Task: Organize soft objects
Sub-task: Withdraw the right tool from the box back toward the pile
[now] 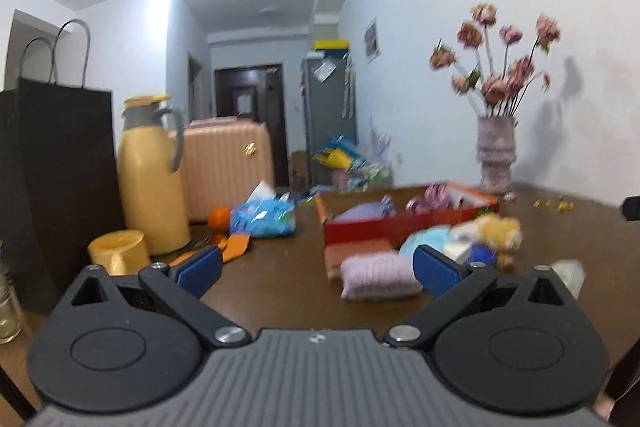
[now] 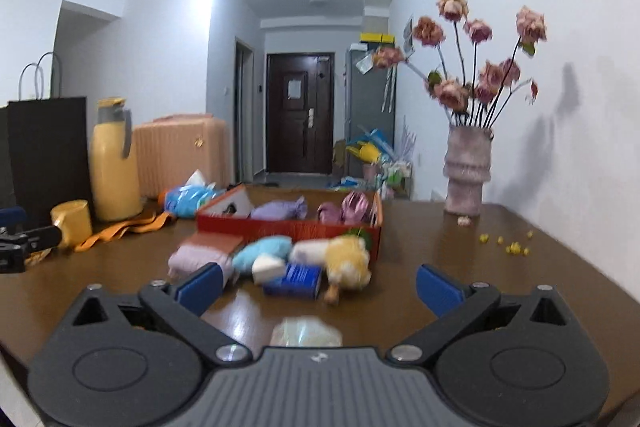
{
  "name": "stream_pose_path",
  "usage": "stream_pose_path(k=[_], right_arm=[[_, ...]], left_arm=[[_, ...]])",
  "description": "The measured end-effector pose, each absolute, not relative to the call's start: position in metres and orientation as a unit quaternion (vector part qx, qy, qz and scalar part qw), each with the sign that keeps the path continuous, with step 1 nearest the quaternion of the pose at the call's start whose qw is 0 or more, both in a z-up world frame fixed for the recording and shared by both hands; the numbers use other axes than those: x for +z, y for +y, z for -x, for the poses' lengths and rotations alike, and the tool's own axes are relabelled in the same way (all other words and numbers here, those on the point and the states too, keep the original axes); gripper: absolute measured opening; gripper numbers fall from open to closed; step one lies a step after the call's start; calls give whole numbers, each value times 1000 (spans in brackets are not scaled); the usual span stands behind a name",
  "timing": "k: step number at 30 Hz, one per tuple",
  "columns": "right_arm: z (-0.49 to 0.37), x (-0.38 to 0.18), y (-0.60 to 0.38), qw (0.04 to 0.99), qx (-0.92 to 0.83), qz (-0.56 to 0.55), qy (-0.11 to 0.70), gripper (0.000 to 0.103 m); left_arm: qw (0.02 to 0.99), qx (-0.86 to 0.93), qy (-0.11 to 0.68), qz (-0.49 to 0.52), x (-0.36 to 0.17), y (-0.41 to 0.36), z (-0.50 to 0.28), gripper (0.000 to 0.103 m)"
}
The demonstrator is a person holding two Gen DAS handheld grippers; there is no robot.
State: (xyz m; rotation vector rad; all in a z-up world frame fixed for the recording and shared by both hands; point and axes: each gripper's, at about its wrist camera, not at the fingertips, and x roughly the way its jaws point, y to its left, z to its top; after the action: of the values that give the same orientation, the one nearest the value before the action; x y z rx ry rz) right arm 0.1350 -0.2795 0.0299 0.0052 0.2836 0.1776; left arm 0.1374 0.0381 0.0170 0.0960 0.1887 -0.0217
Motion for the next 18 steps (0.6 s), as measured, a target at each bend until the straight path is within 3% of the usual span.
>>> stream_pose_path(k=[18], right_arm=[[-165, -4, -247, 971, 126, -34, 199, 103]], left_arm=[[985, -43, 163, -25, -9, 38, -164, 103]])
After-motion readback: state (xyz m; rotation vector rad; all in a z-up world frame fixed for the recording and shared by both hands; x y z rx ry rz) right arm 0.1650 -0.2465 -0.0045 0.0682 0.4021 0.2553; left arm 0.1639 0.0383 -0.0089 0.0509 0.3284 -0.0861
